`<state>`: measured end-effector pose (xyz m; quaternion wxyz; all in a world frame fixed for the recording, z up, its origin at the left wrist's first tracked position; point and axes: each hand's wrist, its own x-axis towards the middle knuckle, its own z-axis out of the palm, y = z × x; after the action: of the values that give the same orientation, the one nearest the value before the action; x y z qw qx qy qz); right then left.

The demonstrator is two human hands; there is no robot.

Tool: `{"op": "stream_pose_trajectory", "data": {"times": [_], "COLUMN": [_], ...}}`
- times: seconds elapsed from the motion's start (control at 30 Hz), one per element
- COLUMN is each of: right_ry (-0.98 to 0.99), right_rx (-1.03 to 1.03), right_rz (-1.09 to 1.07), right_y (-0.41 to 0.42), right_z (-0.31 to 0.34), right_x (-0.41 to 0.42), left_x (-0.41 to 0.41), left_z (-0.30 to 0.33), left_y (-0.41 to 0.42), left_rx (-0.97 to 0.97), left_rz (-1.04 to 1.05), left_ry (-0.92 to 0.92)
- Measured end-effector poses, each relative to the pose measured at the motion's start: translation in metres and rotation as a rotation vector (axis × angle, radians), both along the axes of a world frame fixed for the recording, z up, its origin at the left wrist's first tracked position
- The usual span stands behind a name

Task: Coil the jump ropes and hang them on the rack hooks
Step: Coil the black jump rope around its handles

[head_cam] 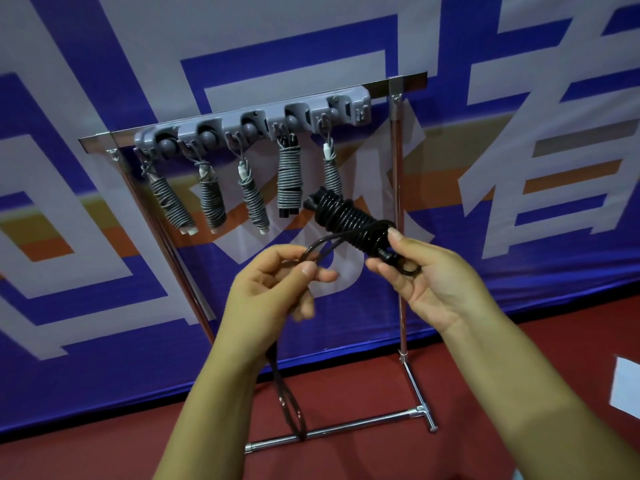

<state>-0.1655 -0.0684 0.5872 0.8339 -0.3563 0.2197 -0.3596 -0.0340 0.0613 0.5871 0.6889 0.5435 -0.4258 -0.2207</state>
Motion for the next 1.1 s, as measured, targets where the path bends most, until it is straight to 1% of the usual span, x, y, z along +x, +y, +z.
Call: {"op": "stream_pose_trajectory", "data": {"times": [0.07, 0.13, 0.2, 0.3, 0.4, 0.47, 0.53, 0.6, 0.63, 0.7, 0.77, 0.87, 0.9, 0.97, 1.03, 1.1], "right_ry": [0.002, 0.005, 0.018, 0.023, 0.003, 0.005, 0.083, 0.182, 0.211, 0.219, 0.238, 0.334, 0.355, 0.347, 0.279, 0.223], "right_rx": [0.046, 0.107, 0.162, 0.224, 0.257, 0.186, -0.059, -0.334, -0.404, -0.452, -0.539, -0.737, -0.762, -0.751, -0.671, -0.558], "right_rz": [0.023, 0.066, 0.137, 0.242, 0.249, 0.178, 0.035, -0.127, -0.176, -0.218, -0.269, -0.336, -0.345, -0.344, -0.296, -0.213], "right_y": [0.001, 0.001, 0.002, 0.004, 0.006, 0.008, 0.012, 0.017, 0.018, 0.019, 0.02, 0.023, 0.024, 0.024, 0.02, 0.017], "right_z": [-0.002, -0.003, -0.003, -0.002, -0.002, -0.004, -0.01, -0.017, -0.02, -0.022, -0.023, -0.028, -0.03, -0.03, -0.025, -0.019], "right_x": [0.0, 0.001, 0.0, 0.0, 0.002, 0.005, 0.011, 0.016, 0.018, 0.019, 0.019, 0.018, 0.019, 0.017, 0.015, 0.011], "left_x": [0.001, 0.004, 0.008, 0.017, 0.016, 0.015, 0.015, 0.017, 0.017, 0.015, 0.011, 0.005, 0.005, 0.009, 0.014, 0.019], "left_z": [-0.002, -0.006, -0.009, -0.011, -0.009, -0.009, -0.007, -0.004, -0.004, -0.003, -0.003, 0.001, 0.003, 0.003, 0.001, -0.003], "left_y": [0.0, 0.001, 0.001, 0.002, 0.003, 0.003, 0.005, 0.007, 0.007, 0.007, 0.007, 0.008, 0.008, 0.008, 0.01, 0.014], "left_rx": [-0.038, -0.093, -0.149, -0.182, -0.182, -0.195, -0.243, -0.281, -0.274, -0.237, -0.248, -0.316, -0.323, -0.316, -0.292, -0.222], "left_rz": [0.071, 0.106, 0.114, 0.152, 0.131, 0.091, 0.015, -0.071, -0.069, -0.021, -0.015, -0.059, -0.06, -0.027, -0.013, -0.003], "left_ry": [-0.15, -0.247, -0.267, -0.224, -0.253, -0.241, -0.174, -0.168, -0.188, -0.17, -0.101, 0.032, 0.067, 0.077, 0.047, 0.006]}}
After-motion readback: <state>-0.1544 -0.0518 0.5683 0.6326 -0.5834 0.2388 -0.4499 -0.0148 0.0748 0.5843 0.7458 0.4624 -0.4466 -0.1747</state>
